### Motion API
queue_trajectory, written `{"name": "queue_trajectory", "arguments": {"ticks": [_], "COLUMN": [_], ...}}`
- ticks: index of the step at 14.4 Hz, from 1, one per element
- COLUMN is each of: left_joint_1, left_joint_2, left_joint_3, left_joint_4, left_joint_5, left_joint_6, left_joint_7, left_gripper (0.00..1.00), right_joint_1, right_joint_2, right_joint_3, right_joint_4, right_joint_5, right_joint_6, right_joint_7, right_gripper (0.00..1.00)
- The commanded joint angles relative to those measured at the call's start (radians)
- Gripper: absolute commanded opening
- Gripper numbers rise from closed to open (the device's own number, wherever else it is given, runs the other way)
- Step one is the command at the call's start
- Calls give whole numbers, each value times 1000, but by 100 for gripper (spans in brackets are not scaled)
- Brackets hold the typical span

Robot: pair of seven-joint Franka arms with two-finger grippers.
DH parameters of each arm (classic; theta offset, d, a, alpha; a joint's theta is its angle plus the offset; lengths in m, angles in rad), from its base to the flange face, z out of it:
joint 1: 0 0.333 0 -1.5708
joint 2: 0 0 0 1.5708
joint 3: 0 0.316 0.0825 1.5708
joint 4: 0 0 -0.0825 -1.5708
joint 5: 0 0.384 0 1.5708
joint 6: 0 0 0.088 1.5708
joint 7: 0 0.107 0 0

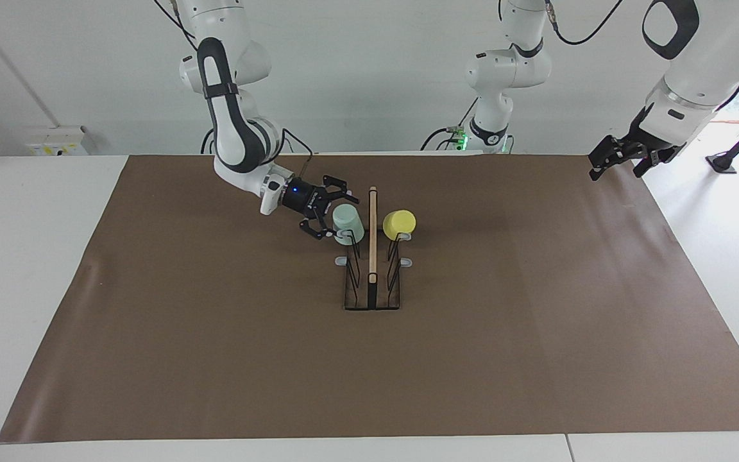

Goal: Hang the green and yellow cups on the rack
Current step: 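Hang the green cup on the rack peg and open the right gripper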

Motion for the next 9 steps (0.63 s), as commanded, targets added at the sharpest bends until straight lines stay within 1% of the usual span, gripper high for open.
{"name": "queue_trajectory", "arguments": {"ticks": [1, 2, 5, 6, 7, 9], "left_joint_1": [-5, -5, -5, -5, -5, -5], "left_joint_2": [-15, -15, -15, -15, -15, -15], "left_joint_3": [4, 4, 4, 4, 4, 4], "left_joint_4": [-20, -20, -20, -19, -20, -19], "left_joint_5": [-9, -9, -9, -9, -9, -9], "left_joint_6": [8, 8, 8, 8, 8, 8], "left_joint_7": [5, 5, 5, 5, 5, 5], "left_gripper": [100, 100, 100, 100, 100, 100], "right_joint_1": [-51, -79, -190, -220, -247, -319], "right_joint_2": [-50, -50, -50, -50, -50, -49], "right_joint_3": [4, 4, 3, 4, 2, 2], "right_joint_4": [-55, -55, -49, -49, -49, -32], "right_joint_5": [-45, -91, -253, -291, -323, -430], "right_joint_6": [-39, -44, -103, -128, -151, -191], "right_joint_7": [-17, -18, -12, -5, 14, 57], "right_gripper": [100, 100, 100, 100, 100, 100]}}
